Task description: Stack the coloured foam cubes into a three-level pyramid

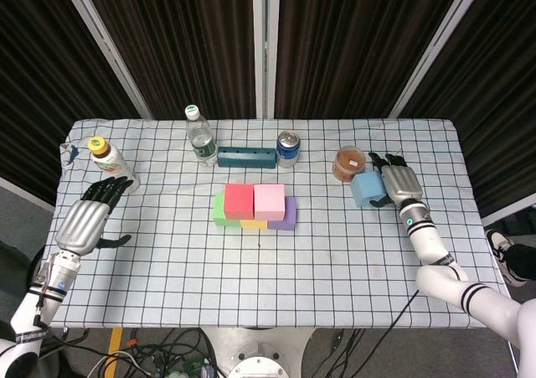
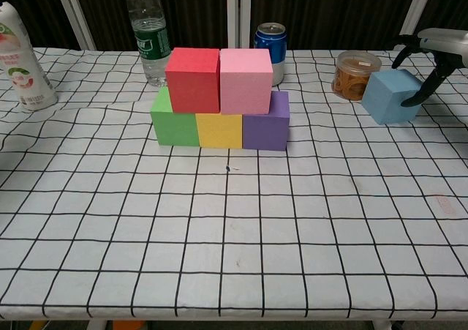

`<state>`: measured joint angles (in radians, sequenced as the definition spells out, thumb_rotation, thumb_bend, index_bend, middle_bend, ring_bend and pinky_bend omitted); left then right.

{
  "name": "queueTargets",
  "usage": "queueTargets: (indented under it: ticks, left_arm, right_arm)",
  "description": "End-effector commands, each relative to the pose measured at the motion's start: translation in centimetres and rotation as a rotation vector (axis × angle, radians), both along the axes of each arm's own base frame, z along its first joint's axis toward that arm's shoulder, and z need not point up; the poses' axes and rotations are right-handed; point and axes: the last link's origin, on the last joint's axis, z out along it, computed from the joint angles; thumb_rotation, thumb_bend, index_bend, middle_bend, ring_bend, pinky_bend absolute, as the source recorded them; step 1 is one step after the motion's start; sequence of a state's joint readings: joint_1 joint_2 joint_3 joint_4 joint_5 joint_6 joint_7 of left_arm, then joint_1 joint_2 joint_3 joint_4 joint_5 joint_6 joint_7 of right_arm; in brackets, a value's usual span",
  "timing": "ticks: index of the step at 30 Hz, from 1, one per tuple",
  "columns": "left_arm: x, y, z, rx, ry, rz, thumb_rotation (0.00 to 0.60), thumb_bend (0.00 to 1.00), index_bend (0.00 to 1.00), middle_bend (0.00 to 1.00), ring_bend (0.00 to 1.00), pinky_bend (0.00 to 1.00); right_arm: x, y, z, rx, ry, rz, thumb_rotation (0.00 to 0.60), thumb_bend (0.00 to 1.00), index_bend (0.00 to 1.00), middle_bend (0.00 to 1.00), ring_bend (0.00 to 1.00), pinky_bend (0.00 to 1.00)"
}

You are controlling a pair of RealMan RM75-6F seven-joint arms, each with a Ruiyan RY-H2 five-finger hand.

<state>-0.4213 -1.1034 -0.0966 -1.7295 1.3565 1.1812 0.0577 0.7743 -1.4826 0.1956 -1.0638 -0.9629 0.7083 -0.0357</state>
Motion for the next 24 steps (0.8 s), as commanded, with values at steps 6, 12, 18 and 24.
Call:
queueTargets:
  ticks: [6,12,18,24]
  left_arm:
    - [-0.1,0.1,0.1,0.002,-0.009,0.006,0.600,0.13,0.06,0.04,0.02,0.09]
    - [-0.2,0.1,0.3,0.013,-0.015,0.005,0.600,0.13,0.06,0.04,0.02,0.09]
    - [-0.4,-0.1,0.5,0.018,-0.012,0.009,0.600,0.13,0.06,0.04,0.02,0.09]
    - [-0.7,-0.4,0.4,0.008,-0.005,0.015,0.600,0.13,0.06,0.04,0.02,0.09]
  right_arm:
    - [-0.4,1.1,0.0,-0.005,-0.050,0.033,0.600,0.17,0.11,0.39,0.08,0.00]
    - [0.3,3.3,1.5,-0.019,-0.125,0.077,0.600,0.18,0.13,0.43,0.11,0.00]
    - [2.6,5.2,0.8,0.042,-0.203,0.084,0.600,0.18,0.13,0.43,0.11,0.00]
    - [5.0,6.0,0.7,0.069,-0.160,0.122,0.600,0.18,0.13,0.43,0.11,0.00]
